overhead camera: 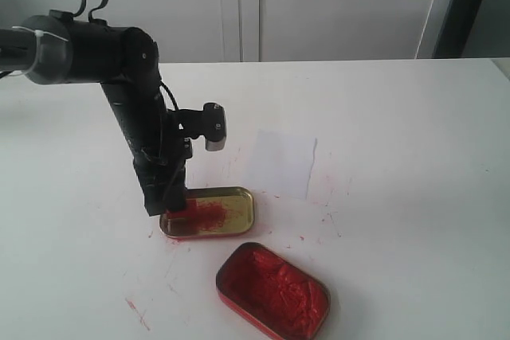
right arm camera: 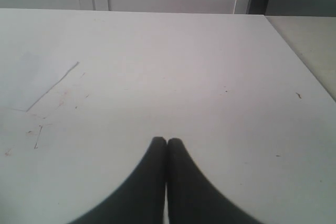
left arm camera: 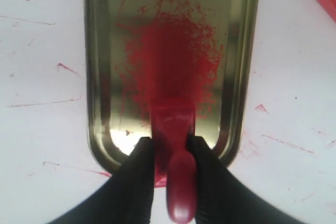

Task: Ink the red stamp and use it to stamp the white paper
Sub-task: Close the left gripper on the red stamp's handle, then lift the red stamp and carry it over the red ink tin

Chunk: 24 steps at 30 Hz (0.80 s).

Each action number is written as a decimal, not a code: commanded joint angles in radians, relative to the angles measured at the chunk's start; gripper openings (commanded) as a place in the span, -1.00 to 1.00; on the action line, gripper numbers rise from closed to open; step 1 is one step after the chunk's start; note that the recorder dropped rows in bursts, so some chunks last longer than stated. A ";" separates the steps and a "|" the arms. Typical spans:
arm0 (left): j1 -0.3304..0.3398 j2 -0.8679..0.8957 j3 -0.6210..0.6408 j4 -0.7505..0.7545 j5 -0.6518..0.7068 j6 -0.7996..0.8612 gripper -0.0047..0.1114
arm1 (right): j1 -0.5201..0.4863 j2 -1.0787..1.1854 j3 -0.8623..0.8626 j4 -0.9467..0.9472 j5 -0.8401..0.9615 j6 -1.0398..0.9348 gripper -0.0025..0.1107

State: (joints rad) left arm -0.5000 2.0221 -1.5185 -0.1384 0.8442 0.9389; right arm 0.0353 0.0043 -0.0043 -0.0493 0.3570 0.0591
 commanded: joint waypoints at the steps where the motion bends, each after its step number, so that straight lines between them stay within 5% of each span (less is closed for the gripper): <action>1: -0.001 -0.036 0.005 -0.010 0.030 -0.025 -0.92 | 0.004 -0.004 0.004 -0.004 -0.008 0.000 -0.96; 10: -0.024 -0.092 -0.008 -0.090 0.126 -0.027 -0.92 | 0.004 -0.004 0.004 -0.004 -0.008 0.000 -0.96; 18: -0.225 -0.092 -0.008 -0.023 0.088 -0.024 -0.92 | 0.004 -0.004 0.004 -0.004 -0.008 0.000 -0.96; 24: -0.293 -0.092 -0.008 -0.025 0.056 -0.024 -0.92 | 0.004 -0.004 0.004 -0.004 -0.008 0.000 -0.96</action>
State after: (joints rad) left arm -0.7701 1.9432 -1.5206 -0.1606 0.8934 0.9210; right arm 0.0353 0.0043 -0.0043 -0.0493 0.3570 0.0591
